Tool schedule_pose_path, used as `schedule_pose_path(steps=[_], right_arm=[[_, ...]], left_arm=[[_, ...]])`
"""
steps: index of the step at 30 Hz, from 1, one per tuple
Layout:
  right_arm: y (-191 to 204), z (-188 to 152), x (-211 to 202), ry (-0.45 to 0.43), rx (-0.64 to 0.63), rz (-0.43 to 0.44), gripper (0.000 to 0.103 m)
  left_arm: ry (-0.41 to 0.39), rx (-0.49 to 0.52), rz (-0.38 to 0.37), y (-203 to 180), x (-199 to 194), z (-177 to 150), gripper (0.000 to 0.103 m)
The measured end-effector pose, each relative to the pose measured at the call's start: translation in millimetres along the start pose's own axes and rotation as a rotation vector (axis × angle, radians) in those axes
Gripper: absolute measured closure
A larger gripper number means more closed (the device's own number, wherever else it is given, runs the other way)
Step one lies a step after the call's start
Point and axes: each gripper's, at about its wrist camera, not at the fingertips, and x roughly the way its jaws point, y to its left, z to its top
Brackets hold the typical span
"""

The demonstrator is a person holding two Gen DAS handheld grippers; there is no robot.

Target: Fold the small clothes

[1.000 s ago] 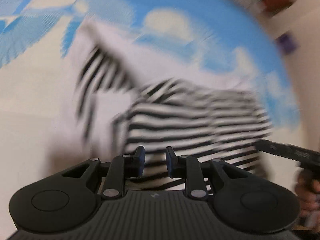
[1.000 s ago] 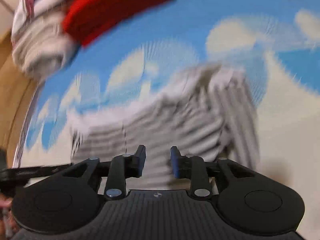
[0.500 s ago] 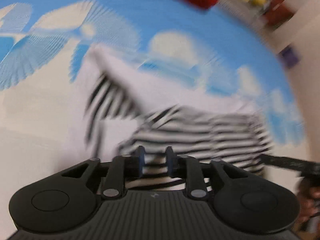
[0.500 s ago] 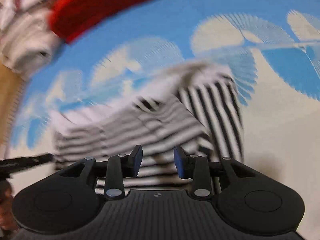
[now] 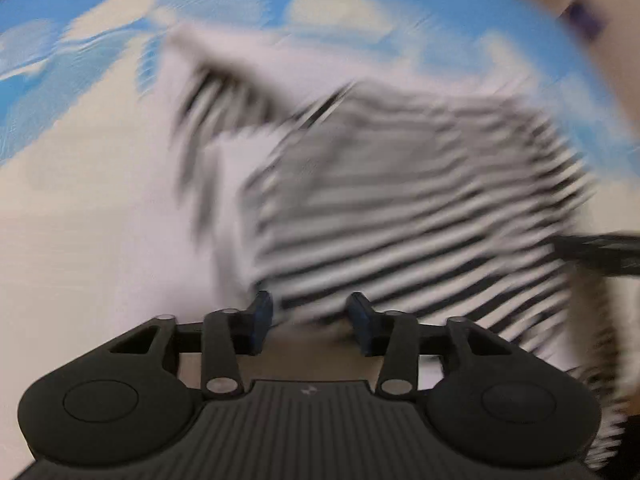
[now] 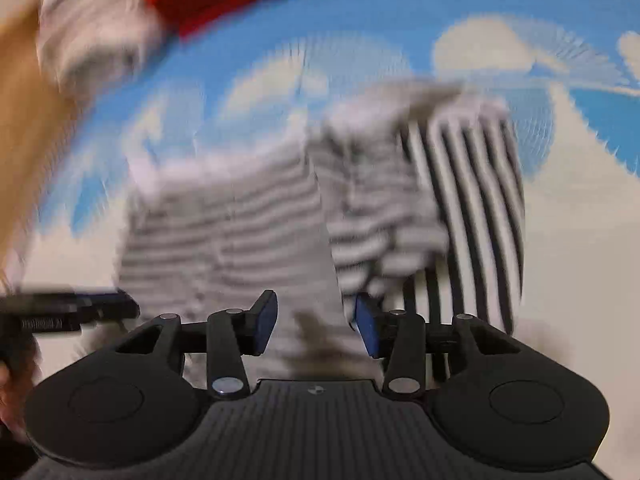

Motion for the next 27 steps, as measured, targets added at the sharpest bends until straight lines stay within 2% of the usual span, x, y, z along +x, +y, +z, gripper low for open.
schedule_pose_path(steps=[2,5,8,12,15,17,19,21,23,25,27], right_arm=[[-3.2,-13.1,7.5,0.039,-0.011,-0.158,0.059],[-14.4,-19.1,-23.7,-0.031,0.104,-0.138,0.059],[-14.2,-24.9,-68.8,-0.142,0.117,-0.149,0.058],[-23.1,-50.1,-130.8,-0.251,0.176,-0.106,0.058],[-26.0,-88.8,-165.8,-0.325,0.180,-0.088,0.058],[-30.1,-119.5,-179.4,-0.359,0.179,-0.103,0.058],[-36.3,-154.1,-185.6,-0.410,0.181,-0.111,0.058],[-42.1,-182.5,-183.5,-0.443,0.183,-0.146,0.058],[-54.7,-212.4,-177.2,-0.426,0.238,-0.169,0.057],[-64.0,-219.5,-173.4,-0.391,0.317,-0.136,0.057],[-64.3,-224.8,-176.2,-0.402,0.300,-0.127,0.059]], left_arm=[[-0.044,0.024,0.018,-7.1,-20.9,-10.3,0.064],[-0.195,0.042,-0.035,-16.4,-73.7,-25.8,0.060],[-0.337,0.021,-0.041,-21.2,-122.5,-52.9,0.060],[-0.433,0.003,-0.084,-25.1,-170.3,-98.7,0.054],[-0.438,-0.017,-0.110,-24.3,-181.8,-139.9,0.054],[-0.402,-0.024,-0.098,-21.4,-181.0,-164.9,0.054],[-0.364,-0.015,-0.074,-19.4,-178.3,-178.8,0.056],[-0.379,-0.022,-0.068,-12.7,-182.2,-189.9,0.058],[-0.369,-0.073,-0.075,1.5,-183.0,-196.6,0.064],[-0.318,-0.170,-0.097,20.2,-180.8,-201.0,0.065],[-0.264,-0.251,-0.138,35.0,-177.5,-201.6,0.065]])
